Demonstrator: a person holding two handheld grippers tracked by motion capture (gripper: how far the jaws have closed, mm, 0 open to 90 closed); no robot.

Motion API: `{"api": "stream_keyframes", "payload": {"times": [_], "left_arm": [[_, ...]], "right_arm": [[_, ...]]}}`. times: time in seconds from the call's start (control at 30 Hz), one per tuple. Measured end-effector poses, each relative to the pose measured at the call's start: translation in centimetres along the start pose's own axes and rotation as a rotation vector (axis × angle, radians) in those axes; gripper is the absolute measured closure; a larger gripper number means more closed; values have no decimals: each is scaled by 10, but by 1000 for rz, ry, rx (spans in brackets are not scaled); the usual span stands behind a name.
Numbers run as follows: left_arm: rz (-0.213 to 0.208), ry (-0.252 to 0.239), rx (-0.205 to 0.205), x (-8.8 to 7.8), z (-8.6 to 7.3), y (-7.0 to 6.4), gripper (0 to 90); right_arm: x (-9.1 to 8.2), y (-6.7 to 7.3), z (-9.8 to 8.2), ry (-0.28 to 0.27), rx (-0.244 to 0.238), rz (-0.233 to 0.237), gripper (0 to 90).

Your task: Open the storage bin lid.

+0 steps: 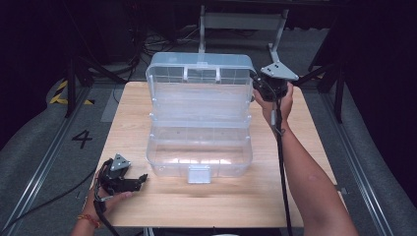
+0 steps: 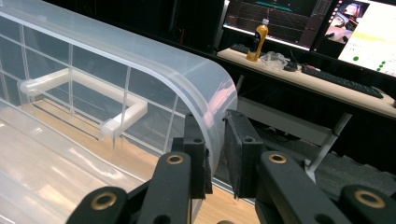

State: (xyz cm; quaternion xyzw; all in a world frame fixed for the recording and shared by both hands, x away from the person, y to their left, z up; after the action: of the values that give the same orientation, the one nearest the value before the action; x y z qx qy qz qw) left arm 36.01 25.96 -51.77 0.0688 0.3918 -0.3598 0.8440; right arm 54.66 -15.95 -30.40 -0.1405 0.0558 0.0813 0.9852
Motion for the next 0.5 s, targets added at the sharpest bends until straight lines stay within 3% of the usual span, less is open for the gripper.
{"api": "stream_keyframes", "payload": {"times": [0.5], "left_arm": [[2,-4,-6,0,0,-1,156]], "right_arm": [[14,-1,3,27,-23,-11,818]]}}
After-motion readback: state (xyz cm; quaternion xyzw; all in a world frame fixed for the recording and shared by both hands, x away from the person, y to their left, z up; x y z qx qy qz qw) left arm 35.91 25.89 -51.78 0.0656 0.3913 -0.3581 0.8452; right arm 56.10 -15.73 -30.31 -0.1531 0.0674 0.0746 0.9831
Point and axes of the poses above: each handheld gripper's, and its own axes: x roughly forward along the jaws, z roughly out of its top, y roughly to its left, the point moved 5 cm from there along x, roughly forward along the jaws, and after that the axes turned 13 degrees about -z, right-handed, at the moved point
